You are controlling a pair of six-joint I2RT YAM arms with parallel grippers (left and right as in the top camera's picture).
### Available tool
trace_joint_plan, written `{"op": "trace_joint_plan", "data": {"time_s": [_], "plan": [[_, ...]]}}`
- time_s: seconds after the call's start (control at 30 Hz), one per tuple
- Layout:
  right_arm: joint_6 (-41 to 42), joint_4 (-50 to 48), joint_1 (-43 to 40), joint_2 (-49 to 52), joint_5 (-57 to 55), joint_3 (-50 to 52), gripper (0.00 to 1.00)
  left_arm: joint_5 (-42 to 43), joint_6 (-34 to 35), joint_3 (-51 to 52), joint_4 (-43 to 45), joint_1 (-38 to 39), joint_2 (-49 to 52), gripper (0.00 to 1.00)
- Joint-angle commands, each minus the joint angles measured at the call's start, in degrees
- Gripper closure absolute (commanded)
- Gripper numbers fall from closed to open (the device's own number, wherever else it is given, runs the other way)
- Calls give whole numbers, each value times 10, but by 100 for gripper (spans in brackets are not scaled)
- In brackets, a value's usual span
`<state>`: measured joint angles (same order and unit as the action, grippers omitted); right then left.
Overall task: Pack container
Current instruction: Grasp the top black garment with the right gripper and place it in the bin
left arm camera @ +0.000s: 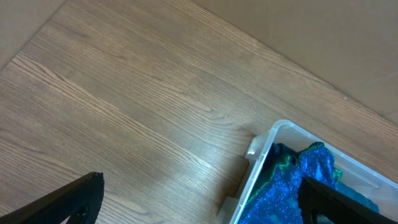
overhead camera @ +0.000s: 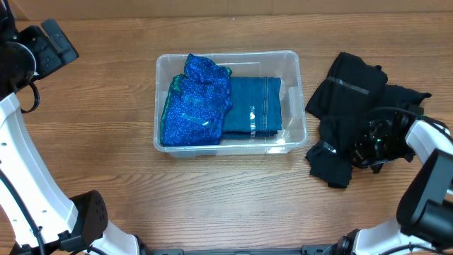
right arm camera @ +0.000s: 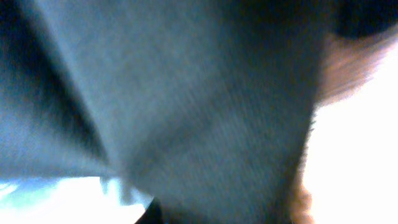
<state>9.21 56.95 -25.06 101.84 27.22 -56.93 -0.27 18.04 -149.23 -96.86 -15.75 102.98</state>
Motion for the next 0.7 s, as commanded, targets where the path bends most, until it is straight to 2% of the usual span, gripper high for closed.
{"op": "trace_joint_plan", "data": {"time_s": [0.0,0.2,0.33,0.5,0.67], "plan": [[-1,40,14,-122,69,-64,96,-3,-2,0,1,0,1,0],[13,80,82,-256,89,-176,96,-3,-2,0,1,0,1,0],[67,22,179,-310,86,-202,96,-3,-2,0,1,0,1,0],[131,-88,326,-266,31,-202,96,-3,-2,0,1,0,1,0],[168,-150,401,-163,-12,-202,96,-3,-2,0,1,0,1,0]]}}
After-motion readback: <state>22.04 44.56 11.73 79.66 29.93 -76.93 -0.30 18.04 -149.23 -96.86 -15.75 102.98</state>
